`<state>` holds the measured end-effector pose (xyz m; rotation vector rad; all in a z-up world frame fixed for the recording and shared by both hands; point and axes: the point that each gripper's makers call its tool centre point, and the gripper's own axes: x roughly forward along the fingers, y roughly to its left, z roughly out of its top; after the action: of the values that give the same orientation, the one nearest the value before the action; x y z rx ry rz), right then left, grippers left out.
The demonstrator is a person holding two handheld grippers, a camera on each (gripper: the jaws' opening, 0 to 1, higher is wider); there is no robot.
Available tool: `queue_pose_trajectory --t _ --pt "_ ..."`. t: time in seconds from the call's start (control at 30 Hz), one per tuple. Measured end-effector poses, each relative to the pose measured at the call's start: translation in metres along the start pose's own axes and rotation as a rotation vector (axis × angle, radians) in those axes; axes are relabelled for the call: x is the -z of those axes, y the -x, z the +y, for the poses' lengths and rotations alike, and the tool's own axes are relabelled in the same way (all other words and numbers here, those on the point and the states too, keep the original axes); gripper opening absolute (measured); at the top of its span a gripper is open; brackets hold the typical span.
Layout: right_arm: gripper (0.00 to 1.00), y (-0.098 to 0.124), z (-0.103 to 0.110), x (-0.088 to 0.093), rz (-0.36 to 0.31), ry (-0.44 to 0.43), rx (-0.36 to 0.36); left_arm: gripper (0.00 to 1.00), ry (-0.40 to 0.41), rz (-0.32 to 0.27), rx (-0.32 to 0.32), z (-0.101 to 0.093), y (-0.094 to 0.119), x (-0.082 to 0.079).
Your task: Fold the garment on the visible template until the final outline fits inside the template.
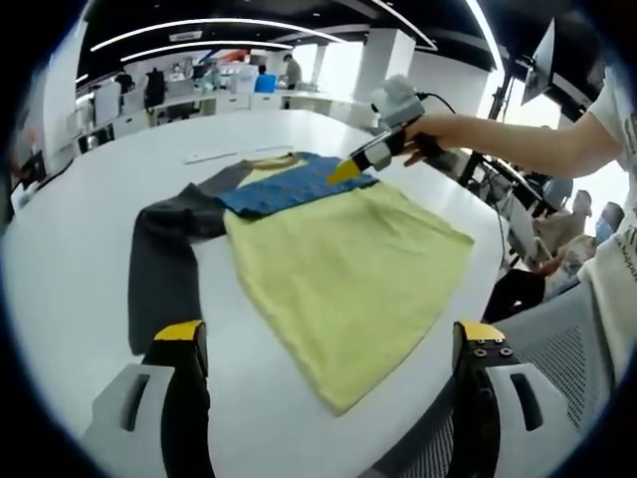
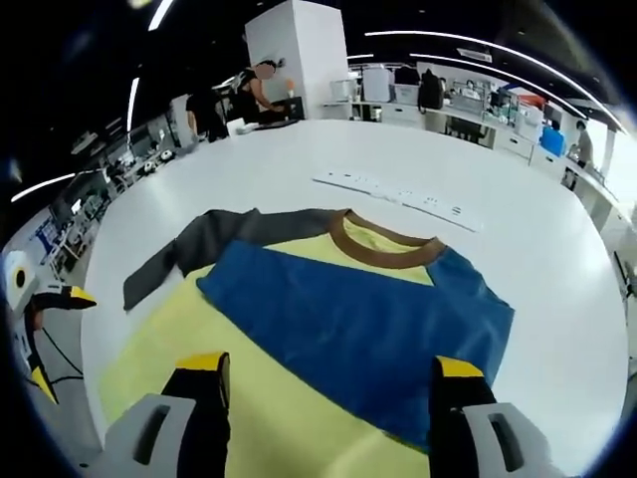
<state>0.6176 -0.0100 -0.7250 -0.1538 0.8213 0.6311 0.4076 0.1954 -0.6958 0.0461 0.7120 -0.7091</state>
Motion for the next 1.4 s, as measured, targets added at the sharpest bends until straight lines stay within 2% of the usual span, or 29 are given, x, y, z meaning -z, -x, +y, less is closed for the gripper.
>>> queue_pose_trajectory --t 0.5,0.77,1.07,1.17,1.4 --pt "0.72 0.027 -0.044 0.031 0.027 -0.013 0.071 0.99 0.009 0.001 0.000 -0.002 0.000 0.000" --pt "0.67 0.034 -0.059 0.044 0.025 -0.036 0.102 0.99 0.004 0.007 0.002 -0.004 -0.001 0.001" --pt "0.53 0.039 -0.072 0.059 0.042 -0.065 0.124 0.99 0.008 0.006 -0.002 -0.003 0.000 0.001" --pt "0.47 0.042 -0.077 0.063 0.036 -0.115 0.135 0.99 0.004 0.010 0.000 -0.004 0.001 0.002" --pt "0.31 0.047 -0.089 0.069 0.037 -0.105 0.177 0.98 0.000 0.003 -0.011 -0.001 0.003 0.000"
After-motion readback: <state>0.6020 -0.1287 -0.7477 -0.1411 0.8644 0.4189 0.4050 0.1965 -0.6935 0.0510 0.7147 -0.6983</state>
